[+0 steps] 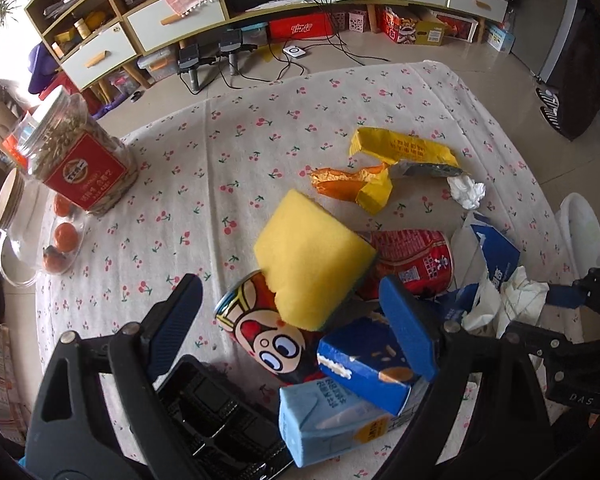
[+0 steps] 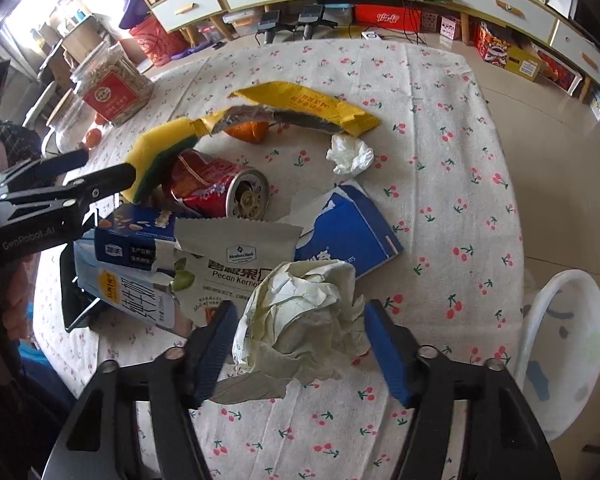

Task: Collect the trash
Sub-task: 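Grasp the crumpled white paper with the right tool while the left tool grasps the yellow sponge, then carry the sponge and paper to the white bucket and open both tools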

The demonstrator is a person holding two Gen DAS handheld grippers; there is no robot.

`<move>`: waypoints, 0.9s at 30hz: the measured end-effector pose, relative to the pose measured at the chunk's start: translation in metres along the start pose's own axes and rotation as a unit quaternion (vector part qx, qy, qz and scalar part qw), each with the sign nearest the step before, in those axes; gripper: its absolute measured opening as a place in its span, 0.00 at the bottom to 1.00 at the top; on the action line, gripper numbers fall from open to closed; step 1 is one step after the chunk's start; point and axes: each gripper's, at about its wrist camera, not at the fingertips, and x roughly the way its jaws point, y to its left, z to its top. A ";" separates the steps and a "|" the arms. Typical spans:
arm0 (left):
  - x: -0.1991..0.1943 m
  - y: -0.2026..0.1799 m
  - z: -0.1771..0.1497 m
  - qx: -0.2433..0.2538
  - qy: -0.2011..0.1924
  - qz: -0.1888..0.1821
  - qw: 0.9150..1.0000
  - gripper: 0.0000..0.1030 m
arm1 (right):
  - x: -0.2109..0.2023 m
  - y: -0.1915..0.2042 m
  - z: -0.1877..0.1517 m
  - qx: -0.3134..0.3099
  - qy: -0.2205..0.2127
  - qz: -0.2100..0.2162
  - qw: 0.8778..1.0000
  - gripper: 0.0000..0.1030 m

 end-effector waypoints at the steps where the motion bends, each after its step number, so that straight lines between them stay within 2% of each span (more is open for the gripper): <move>1: 0.005 0.000 0.003 0.004 0.003 0.004 1.000 0.87 | 0.006 -0.001 0.000 0.007 0.011 0.007 1.000 0.35; 2: 0.008 0.001 0.006 0.003 0.005 0.006 1.000 0.85 | 0.009 -0.002 -0.001 0.015 0.015 0.013 1.000 0.33; 4: 0.013 0.005 0.007 -0.007 0.008 -0.005 1.000 0.68 | 0.004 -0.001 -0.003 0.009 0.005 0.010 1.000 0.26; 5: 0.015 0.008 0.007 -0.016 0.015 -0.013 1.000 0.48 | 0.000 -0.001 -0.004 0.009 0.001 0.012 1.000 0.24; 6: 0.017 0.010 0.006 -0.025 0.022 -0.022 0.999 0.36 | -0.004 -0.002 -0.005 0.009 -0.003 0.014 1.000 0.23; 13: 0.000 0.016 0.007 -0.047 -0.009 -0.033 0.998 0.32 | -0.022 -0.018 -0.011 0.017 -0.018 0.017 1.000 0.23; 20: -0.043 0.027 0.007 -0.086 -0.068 -0.030 0.994 0.31 | -0.036 -0.035 -0.016 0.021 -0.030 -0.007 0.999 0.23; 27: -0.076 -0.012 0.003 -0.067 -0.094 -0.071 0.991 0.31 | -0.046 -0.053 -0.024 0.033 -0.038 -0.020 0.999 0.23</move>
